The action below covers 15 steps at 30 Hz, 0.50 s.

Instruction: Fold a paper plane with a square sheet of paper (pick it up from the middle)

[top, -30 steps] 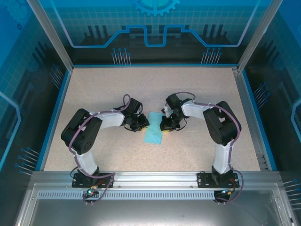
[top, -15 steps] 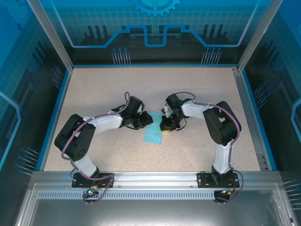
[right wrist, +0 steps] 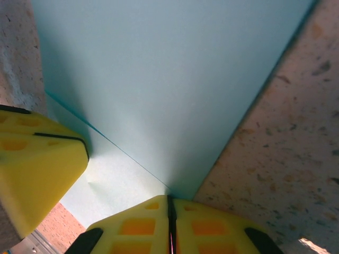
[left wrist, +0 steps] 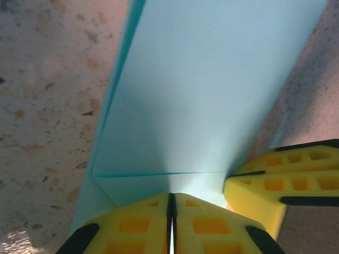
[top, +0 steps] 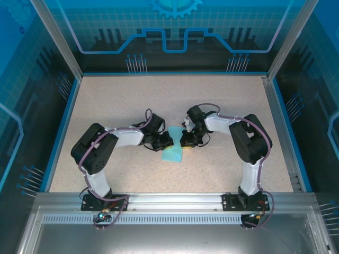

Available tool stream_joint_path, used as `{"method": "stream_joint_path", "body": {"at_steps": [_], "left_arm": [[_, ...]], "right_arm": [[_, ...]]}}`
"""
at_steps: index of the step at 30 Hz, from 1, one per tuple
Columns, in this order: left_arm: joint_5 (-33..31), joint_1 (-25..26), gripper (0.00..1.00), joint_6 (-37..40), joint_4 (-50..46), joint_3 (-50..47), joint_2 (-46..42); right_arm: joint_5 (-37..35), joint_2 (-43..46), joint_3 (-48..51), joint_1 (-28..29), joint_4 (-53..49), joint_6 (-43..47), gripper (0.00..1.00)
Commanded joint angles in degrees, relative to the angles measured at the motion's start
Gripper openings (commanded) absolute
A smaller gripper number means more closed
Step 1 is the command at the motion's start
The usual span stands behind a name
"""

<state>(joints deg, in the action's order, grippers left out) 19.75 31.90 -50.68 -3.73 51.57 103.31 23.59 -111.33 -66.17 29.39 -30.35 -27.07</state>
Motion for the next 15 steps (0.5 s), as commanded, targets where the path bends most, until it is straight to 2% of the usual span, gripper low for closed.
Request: {"method": "stream_joint_path", "body": {"at_steps": [1, 7, 11, 15], "left_arm": [[-1.30, 0.27, 0.11, 0.05, -3.46, -0.59, 1.19], [-1.99, 0.22, 0.10, -1.08, -4.89, -1.61, 1.96], [-2.08, 0.53, 0.10, -1.58, -5.92, -1.61, 2.49], [-1.99, 0.60, 0.10, -2.06, -5.96, -1.56, 3.04]], "right_arm": [[-7.30, -1.87, 1.12, 0.76, -1.10, 1.34, 0.10], [-0.48, 6.91, -0.42, 2.08, -0.58, 1.42, 0.15], [-1.36, 12.32, 1.53, 4.64, -1.47, 0.89, 0.19], [-2.62, 14.36, 4.33, 7.54, 0.20, -2.13, 0.19]]}}
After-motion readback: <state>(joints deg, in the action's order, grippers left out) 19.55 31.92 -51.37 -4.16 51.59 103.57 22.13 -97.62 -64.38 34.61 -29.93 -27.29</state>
